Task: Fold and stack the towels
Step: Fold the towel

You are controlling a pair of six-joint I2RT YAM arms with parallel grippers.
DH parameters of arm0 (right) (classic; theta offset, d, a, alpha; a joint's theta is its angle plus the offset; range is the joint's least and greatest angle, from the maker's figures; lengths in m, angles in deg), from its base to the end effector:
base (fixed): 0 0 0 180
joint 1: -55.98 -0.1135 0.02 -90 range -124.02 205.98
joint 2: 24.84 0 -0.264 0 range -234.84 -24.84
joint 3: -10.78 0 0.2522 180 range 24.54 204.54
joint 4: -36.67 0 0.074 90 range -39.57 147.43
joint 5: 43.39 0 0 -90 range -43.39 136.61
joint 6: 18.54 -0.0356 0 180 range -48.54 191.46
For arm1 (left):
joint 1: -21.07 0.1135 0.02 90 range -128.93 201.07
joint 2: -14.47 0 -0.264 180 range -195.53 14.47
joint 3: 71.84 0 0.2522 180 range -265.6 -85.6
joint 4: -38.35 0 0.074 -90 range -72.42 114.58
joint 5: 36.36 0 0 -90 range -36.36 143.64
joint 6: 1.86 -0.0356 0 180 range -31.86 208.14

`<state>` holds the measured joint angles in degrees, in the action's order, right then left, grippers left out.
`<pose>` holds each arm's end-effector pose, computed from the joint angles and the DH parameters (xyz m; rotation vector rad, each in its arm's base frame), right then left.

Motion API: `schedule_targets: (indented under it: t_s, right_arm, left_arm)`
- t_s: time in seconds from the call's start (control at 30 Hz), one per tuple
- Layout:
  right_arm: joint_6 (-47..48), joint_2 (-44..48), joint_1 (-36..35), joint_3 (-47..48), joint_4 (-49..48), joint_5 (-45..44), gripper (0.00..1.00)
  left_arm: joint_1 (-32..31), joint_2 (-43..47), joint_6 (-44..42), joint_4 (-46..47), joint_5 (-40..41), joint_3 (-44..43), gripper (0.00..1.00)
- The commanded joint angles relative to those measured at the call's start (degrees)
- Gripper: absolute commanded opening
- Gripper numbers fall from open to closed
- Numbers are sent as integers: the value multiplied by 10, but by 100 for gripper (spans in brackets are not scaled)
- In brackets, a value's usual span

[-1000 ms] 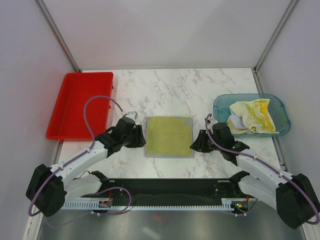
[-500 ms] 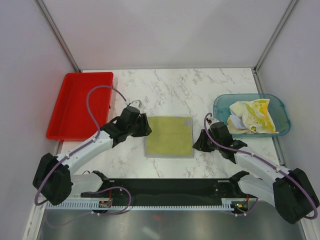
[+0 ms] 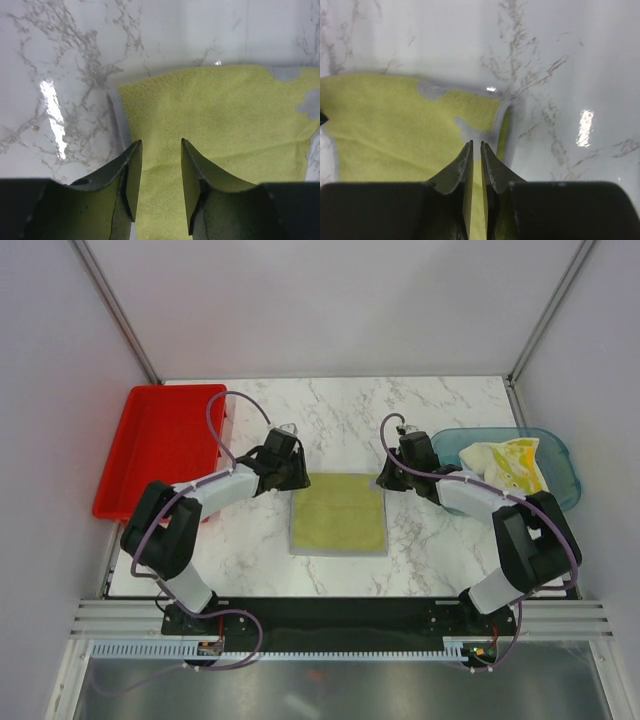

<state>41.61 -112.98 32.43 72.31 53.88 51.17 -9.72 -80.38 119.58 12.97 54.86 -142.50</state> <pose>0.2885 0.1288 0.1886 0.0912 2.3984 0.5451 0.2954 -0.1752 0.1898 -0.0239 2.4895 -0.4510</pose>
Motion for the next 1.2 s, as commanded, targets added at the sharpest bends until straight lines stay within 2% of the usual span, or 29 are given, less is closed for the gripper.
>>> schedule_targets:
  t_s: [0.0, 0.17, 0.43, 0.53, 0.57, 0.87, 1.07, 1.17]
  right_arm:
    - [43, -43, 21, 36, -18, -5, 18]
    - [66, -110, 43, 56, -29, -3, 18]
    - [89, -136, 47, 67, -29, -8, 17]
    - [91, -129, 47, 74, -28, -6, 17]
    - [92, -123, 47, 79, -18, -6, 18]
    - [91, -63, 47, 116, 63, 15, 21]
    - [57, -16, 32, 65, 58, 69, 22]
    - [44, 0, 24, 22, 28, 94, 21]
  left_arm:
    - [21, -30, -26, 33, -2, -42, 44]
    - [36, -76, -26, 33, -2, -58, 44]
    - [43, -102, -26, 33, -2, -62, 44]
    - [49, -100, -26, 33, -2, -67, 44]
    - [49, -99, -57, 47, -39, -77, 47]
    - [52, -61, -82, -2, -68, -128, 53]
    - [51, -67, -54, 14, -142, -111, 51]
    - [51, -82, -49, 27, -135, -103, 50]
